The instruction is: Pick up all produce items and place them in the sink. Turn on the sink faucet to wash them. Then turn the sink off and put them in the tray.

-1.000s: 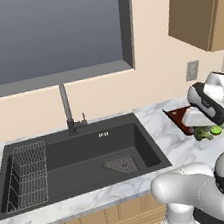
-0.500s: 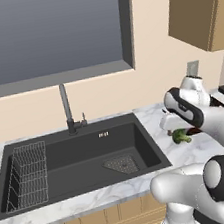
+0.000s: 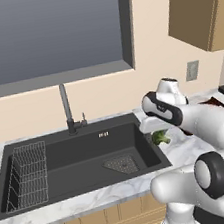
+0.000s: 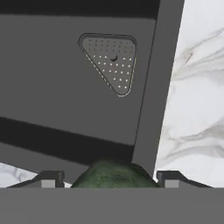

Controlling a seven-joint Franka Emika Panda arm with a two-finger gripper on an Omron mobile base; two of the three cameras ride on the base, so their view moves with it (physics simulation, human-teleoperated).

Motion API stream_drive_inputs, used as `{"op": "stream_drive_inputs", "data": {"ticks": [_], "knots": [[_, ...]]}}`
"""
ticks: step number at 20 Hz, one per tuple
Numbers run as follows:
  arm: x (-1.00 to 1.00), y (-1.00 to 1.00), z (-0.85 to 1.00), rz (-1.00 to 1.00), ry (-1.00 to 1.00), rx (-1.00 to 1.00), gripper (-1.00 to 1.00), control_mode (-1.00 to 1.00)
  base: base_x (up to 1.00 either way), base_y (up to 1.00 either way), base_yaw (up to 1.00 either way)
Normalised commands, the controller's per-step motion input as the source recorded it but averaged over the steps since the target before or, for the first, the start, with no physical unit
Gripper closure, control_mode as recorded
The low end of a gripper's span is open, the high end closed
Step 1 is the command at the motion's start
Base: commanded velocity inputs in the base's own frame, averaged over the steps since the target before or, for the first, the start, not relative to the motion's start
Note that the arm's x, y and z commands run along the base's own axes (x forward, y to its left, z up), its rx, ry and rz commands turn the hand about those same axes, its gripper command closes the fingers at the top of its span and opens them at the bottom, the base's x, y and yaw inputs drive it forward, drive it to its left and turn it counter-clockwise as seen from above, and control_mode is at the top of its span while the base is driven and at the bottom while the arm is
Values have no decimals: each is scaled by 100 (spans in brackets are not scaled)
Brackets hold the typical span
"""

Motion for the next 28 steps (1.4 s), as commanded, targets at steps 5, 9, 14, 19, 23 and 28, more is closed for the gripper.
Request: {"op": "stream_drive_inputs", "data": {"ticks": [5,9,14,19,23,28], "knots": [[37,60,-2,11,0,0,100,-100,0,0,0],[35,66,-18,8,0,0,100,-100,0,0,0],[5,6,-22,0,1,-1,100,-100,0,0,0],[16,2,-23,0,0,0,100,-100,0,0,0],[22,6,-26,0,0,0,100,-100,0,0,0],[21,9,-26,0,0,0,100,-100,0,0,0]]}}
